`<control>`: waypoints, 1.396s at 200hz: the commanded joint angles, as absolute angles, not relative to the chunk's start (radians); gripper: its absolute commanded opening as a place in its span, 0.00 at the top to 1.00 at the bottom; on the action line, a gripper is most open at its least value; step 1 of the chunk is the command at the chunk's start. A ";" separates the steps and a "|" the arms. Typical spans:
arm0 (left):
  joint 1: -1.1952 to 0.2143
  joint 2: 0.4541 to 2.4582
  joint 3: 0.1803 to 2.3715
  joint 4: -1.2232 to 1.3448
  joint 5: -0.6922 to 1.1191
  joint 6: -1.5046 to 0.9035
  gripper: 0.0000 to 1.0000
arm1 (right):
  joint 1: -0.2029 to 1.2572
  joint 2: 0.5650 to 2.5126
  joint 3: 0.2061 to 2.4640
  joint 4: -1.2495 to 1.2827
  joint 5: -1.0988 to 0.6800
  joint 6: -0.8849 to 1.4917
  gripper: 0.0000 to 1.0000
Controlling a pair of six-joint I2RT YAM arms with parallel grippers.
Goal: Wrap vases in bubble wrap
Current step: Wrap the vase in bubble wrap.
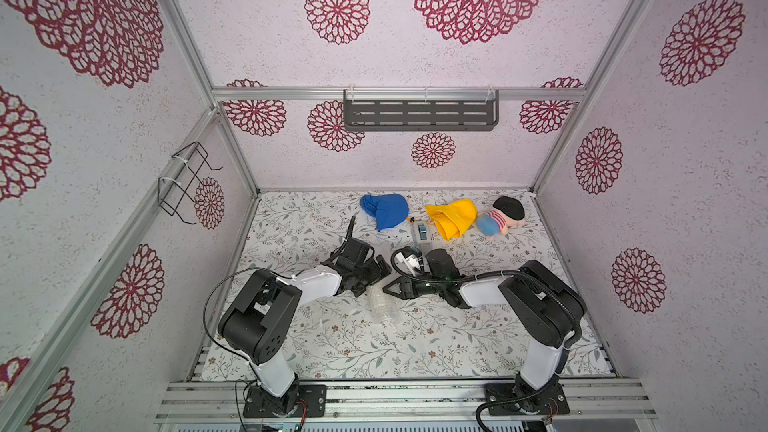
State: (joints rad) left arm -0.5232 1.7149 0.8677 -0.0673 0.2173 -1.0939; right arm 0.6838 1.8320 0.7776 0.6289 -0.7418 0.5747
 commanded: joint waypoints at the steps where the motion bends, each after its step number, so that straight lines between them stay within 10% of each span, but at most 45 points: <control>1: -0.534 1.701 0.861 -0.090 0.240 -1.109 0.02 | 0.698 1.792 0.810 0.650 -0.784 0.532 0.59; 151: -0.570 1.663 0.847 -0.095 0.250 -1.107 0.00 | 0.721 1.856 0.947 0.512 -0.804 0.448 0.59; 279: -0.578 1.716 0.842 -0.194 0.124 -1.040 0.57 | 0.699 1.694 0.835 0.403 -0.665 0.395 0.50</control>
